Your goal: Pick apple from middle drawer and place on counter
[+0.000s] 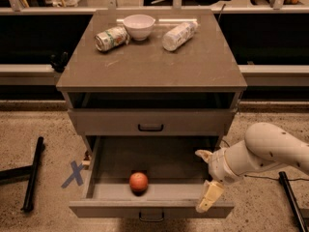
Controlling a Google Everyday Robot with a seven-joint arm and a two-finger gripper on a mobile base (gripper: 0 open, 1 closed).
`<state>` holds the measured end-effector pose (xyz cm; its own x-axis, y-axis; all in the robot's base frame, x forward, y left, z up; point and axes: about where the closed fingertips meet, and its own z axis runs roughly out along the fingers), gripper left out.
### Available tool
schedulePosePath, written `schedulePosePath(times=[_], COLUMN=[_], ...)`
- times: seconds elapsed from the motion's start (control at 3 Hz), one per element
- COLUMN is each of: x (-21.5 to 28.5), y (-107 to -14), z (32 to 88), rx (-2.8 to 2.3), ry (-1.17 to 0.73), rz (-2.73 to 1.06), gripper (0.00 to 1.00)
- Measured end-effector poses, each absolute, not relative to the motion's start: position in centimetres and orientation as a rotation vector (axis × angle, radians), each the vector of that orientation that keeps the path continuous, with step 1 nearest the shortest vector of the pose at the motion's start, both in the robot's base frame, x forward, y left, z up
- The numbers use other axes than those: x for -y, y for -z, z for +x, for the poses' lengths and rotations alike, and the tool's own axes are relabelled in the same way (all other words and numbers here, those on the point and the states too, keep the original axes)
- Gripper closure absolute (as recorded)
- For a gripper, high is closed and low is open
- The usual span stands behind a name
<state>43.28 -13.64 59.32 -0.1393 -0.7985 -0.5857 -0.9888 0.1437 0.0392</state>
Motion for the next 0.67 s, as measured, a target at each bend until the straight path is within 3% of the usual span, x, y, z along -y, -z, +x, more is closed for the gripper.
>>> schedulePosePath(times=[0.67], x=[13.1], y=[-57.6], z=[43.4], rx=[-2.004], ry=[-0.599], rz=[-1.719], gripper=[0.00])
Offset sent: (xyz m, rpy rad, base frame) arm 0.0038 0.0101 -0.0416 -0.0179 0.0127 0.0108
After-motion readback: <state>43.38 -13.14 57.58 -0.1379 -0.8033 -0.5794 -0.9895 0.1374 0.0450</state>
